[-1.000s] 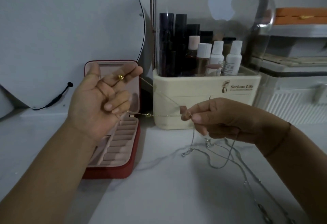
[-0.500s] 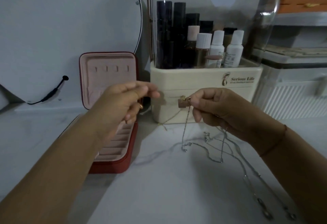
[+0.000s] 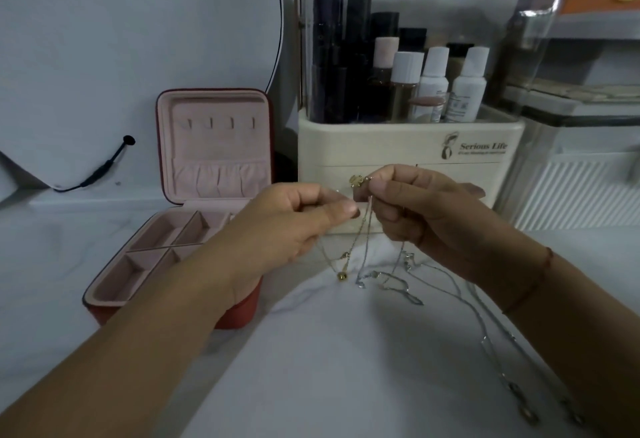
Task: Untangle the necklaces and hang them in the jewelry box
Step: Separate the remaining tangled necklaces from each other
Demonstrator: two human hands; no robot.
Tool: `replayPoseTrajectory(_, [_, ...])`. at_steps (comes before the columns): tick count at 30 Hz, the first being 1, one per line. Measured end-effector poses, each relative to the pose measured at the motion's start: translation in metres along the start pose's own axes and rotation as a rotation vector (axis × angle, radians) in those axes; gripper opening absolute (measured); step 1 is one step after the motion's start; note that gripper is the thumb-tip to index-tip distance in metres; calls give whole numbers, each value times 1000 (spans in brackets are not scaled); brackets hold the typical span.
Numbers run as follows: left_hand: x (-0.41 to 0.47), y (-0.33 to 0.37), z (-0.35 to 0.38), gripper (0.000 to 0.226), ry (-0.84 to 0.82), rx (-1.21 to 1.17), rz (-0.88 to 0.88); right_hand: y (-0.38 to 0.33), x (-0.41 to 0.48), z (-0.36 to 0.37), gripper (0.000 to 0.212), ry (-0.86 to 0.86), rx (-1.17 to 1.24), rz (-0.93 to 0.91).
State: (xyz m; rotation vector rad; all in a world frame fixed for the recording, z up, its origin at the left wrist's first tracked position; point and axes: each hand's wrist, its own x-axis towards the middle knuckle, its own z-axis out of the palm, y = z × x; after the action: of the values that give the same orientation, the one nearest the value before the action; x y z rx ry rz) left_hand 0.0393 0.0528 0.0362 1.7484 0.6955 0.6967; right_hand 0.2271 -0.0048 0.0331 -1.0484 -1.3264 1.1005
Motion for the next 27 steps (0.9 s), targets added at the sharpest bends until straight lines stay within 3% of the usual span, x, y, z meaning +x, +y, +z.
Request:
replayPoseTrajectory(7, [2, 1, -3, 30, 180, -163, 121, 1, -1, 2, 17, -21, -74, -12])
replayPoseTrajectory(13, [4, -4, 2, 24, 246, -57, 104, 1, -3, 5, 16, -37, -127, -60])
replayPoseTrajectory(16, [4, -5, 6, 20, 184, 69, 35, 0, -2, 5, 24, 42, -125, -91])
replayPoseTrajectory(21, [-1, 0, 10, 17, 26, 11, 33, -2, -4, 6, 27, 175, -160, -138])
replayPoseTrajectory(27, [1, -5, 12, 31, 70, 49, 111, 2, -1, 12, 22, 146, -104, -122])
